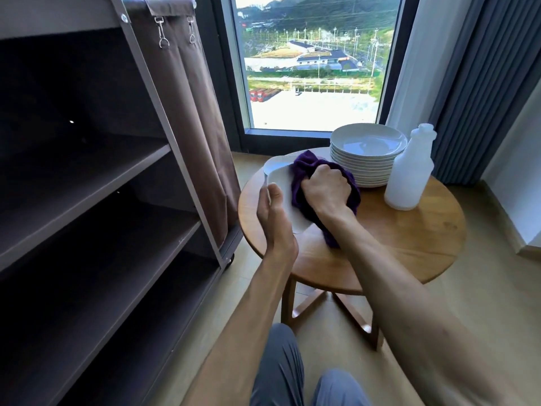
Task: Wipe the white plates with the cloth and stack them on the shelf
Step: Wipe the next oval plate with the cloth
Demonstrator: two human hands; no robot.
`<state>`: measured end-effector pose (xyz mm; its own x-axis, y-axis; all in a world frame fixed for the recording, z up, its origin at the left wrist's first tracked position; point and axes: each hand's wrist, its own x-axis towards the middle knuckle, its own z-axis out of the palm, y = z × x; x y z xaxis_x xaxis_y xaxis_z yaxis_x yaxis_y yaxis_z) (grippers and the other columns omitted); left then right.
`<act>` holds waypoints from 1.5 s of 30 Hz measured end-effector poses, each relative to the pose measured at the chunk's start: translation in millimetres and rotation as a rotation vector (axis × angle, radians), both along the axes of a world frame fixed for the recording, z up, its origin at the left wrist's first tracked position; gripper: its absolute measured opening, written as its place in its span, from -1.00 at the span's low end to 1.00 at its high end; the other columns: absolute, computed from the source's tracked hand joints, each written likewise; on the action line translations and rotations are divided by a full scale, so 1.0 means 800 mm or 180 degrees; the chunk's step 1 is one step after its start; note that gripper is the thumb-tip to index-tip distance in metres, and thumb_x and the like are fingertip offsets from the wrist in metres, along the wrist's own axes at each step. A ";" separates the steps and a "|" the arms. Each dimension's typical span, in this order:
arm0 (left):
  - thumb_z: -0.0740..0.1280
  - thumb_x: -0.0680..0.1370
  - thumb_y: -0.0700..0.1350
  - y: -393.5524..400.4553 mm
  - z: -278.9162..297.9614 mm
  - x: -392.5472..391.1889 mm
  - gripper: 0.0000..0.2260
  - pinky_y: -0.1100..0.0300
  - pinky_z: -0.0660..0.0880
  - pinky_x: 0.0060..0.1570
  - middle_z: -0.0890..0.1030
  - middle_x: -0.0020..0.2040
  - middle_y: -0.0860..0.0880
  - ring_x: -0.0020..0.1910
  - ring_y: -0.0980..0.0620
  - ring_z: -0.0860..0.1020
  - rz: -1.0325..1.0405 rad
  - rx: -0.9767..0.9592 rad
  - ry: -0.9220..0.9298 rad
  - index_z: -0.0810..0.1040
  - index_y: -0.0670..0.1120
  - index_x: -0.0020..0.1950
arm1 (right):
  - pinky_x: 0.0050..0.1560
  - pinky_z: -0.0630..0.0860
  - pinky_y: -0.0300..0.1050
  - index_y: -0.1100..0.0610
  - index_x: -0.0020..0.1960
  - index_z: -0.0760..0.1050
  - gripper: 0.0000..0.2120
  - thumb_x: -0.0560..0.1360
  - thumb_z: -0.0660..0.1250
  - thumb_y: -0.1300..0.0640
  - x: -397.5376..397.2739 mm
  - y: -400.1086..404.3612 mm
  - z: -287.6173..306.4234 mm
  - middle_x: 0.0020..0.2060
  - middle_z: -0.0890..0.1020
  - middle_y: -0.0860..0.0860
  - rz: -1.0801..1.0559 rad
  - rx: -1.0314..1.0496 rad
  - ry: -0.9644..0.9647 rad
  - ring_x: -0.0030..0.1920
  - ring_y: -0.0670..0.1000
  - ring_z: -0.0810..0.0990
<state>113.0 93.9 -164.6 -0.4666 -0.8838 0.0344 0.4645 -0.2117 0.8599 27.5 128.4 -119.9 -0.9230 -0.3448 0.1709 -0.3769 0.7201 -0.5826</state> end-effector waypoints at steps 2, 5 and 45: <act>0.25 0.70 -0.02 0.002 0.004 -0.008 -0.85 -0.04 0.44 0.43 0.66 0.08 0.03 0.17 0.02 0.60 -0.0090 0.0161 -0.0172 0.61 0.09 0.05 | 0.20 0.49 0.03 0.19 0.22 0.55 -0.72 0.59 0.22 0.12 0.001 -0.002 0.007 0.21 0.62 0.21 0.0219 0.0712 -0.0097 0.23 0.25 0.59; 0.25 0.71 -0.01 -0.005 0.004 -0.017 -0.87 -0.03 0.49 0.36 0.66 0.08 0.03 0.13 0.02 0.62 -0.0117 0.0505 -0.0422 0.59 0.05 0.09 | 0.05 0.45 -0.03 0.13 0.05 0.50 -0.86 0.60 0.19 0.13 0.007 -0.001 0.028 0.04 0.61 0.13 0.1123 0.1404 -0.0442 0.06 0.15 0.57; 0.13 0.66 0.27 -0.059 -0.011 0.021 -0.42 -0.11 0.51 0.23 0.63 -0.06 -0.23 -0.01 -0.22 0.62 -0.0887 0.1397 0.0428 0.61 -0.24 0.05 | -0.34 0.38 -0.17 0.02 -0.40 0.51 -0.78 0.31 0.52 0.15 0.031 -0.002 -0.013 -0.48 0.47 -0.08 0.1871 -0.0451 -0.0603 -0.37 -0.04 0.45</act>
<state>130.0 46.9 -173.1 -0.7025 -0.6718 -0.2350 0.4393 -0.6690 0.5995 52.3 126.8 -130.0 -0.6049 -0.7894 0.1043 -0.5669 0.3350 -0.7526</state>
